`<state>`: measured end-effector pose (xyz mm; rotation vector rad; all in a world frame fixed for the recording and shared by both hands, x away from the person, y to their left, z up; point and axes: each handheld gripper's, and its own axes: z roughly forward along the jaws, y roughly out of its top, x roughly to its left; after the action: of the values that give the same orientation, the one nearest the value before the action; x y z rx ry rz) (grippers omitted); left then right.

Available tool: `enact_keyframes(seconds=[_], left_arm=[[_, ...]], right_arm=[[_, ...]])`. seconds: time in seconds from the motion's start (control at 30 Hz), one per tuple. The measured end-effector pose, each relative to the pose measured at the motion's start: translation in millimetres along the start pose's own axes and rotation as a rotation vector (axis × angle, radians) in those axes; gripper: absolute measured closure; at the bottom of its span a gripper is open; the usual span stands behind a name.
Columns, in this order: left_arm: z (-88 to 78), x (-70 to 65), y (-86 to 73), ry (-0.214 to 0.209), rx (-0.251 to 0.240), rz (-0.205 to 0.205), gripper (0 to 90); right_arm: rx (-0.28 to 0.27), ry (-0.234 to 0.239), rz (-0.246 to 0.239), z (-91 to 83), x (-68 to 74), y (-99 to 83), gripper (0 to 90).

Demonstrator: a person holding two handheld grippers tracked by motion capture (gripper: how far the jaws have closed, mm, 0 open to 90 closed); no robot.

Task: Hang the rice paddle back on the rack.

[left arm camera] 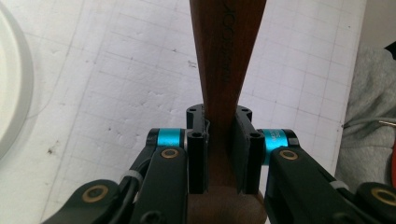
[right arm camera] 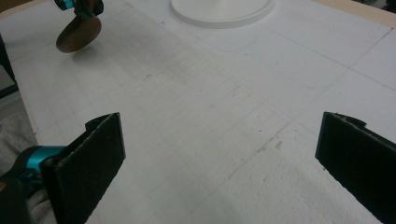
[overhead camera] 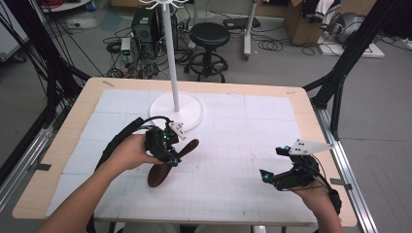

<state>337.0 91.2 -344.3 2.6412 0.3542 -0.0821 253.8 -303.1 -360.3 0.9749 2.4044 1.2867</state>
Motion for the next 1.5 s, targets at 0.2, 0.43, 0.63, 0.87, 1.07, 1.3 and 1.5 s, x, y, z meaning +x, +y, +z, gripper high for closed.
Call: enact_keyframes(seconds=[0.2,0.43,0.63,0.87,1.07,1.3,1.5], left_arm=[[-12.6,3.4,-3.1,0.009,-0.035,-0.017,77.7],[-31.2,7.8,-8.2,0.026,-0.096,-0.039,77.7],[-46.0,12.5,-14.5,0.045,-0.162,-0.068,77.7],[-57.2,17.4,-20.2,0.05,-0.206,-0.091,77.7],[-60.7,20.6,-22.2,0.05,-0.23,-0.111,77.7],[-72.7,27.8,-29.8,0.068,-0.285,-0.166,77.7],[-85.1,33.7,-36.0,0.093,-0.328,-0.2,77.8]], right_arm=[[0.001,0.0,0.005,-0.1,0.0,-0.2,0.5],[0.002,0.003,0.001,0.8,-0.3,-0.2,0.5],[0.002,0.003,0.003,1.3,-0.2,-0.4,0.5],[0.005,0.004,0.002,1.9,-0.2,-0.7,0.5],[0.008,0.002,0.002,2.5,0.2,-0.8,0.5],[0.01,0.005,0.005,2.9,0.0,-1.0,0.5],[0.012,0.005,0.002,3.6,0.1,-1.0,0.5]])
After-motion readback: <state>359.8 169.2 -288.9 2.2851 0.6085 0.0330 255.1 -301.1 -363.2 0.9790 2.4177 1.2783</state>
